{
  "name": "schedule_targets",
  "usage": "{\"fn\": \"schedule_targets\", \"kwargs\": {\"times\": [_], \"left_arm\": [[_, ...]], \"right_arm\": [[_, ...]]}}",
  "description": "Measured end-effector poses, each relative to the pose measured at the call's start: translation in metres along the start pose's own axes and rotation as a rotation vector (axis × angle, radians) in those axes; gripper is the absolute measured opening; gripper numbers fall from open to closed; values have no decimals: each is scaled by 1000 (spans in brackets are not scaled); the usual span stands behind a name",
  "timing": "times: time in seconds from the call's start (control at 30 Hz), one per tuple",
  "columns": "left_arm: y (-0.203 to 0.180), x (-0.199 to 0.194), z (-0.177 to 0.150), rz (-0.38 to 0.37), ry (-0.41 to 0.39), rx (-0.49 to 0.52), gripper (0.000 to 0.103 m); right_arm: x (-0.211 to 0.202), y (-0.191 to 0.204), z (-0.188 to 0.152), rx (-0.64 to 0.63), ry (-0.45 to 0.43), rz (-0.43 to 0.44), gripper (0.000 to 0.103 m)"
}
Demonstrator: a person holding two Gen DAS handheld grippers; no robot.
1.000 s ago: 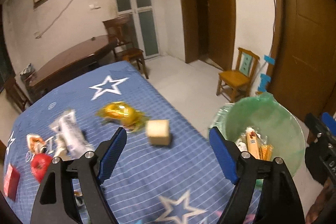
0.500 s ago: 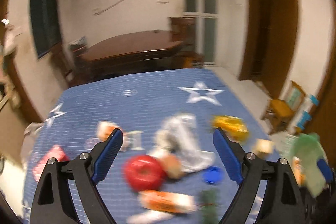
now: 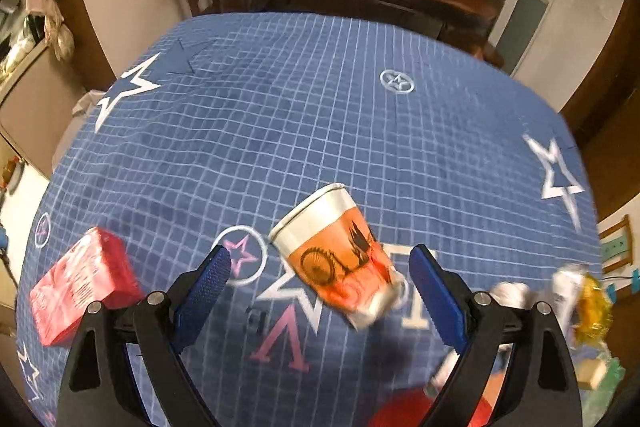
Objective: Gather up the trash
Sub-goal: 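Grasp the orange paper cup with left tool while right tool grasps crumpled wrapper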
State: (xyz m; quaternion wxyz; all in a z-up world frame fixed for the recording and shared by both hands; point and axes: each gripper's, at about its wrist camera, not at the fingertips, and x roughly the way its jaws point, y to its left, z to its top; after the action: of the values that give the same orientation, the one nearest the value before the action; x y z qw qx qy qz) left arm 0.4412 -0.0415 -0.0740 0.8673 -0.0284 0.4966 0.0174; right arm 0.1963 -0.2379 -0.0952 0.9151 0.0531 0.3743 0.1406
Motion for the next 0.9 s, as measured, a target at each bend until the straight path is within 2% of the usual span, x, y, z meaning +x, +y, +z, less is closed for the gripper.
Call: {"fn": "schedule_targets", "kwargs": {"times": [0.13, 0.17, 0.2, 0.23, 0.27, 0.3, 0.37, 0.47, 0.53, 0.73, 0.9], "left_arm": [[-6, 24, 4, 44, 6, -12, 90], [-7, 29, 4, 49, 11, -12, 90], [-7, 35, 5, 48, 28, -15, 84], [-12, 45, 5, 43, 44, -14, 73], [-11, 48, 5, 36, 51, -15, 73], [-12, 47, 4, 34, 36, -16, 65], [-12, 44, 3, 17, 29, 8, 62], [-9, 37, 1, -3, 15, 19, 49], [-3, 31, 1, -24, 17, 5, 40], [8, -3, 2, -59, -54, 13, 39], [17, -59, -18, -66, -162, 38, 39]], "right_arm": [[14, -5, -2, 34, 59, 69, 68], [16, -3, -4, 33, 67, 76, 60], [19, -2, -6, 34, 77, 82, 51], [22, -2, -6, 36, 87, 86, 46], [23, -2, -7, 35, 88, 85, 35], [23, 0, -8, 31, 90, 92, 31], [18, 2, -11, 26, 78, 122, 23], [9, 12, -12, 2, 58, 166, 6], [6, 18, -9, -9, 36, 169, 6], [-15, 18, -6, 30, -24, 236, 6], [-39, 19, -4, 43, -85, 253, 6]]}}
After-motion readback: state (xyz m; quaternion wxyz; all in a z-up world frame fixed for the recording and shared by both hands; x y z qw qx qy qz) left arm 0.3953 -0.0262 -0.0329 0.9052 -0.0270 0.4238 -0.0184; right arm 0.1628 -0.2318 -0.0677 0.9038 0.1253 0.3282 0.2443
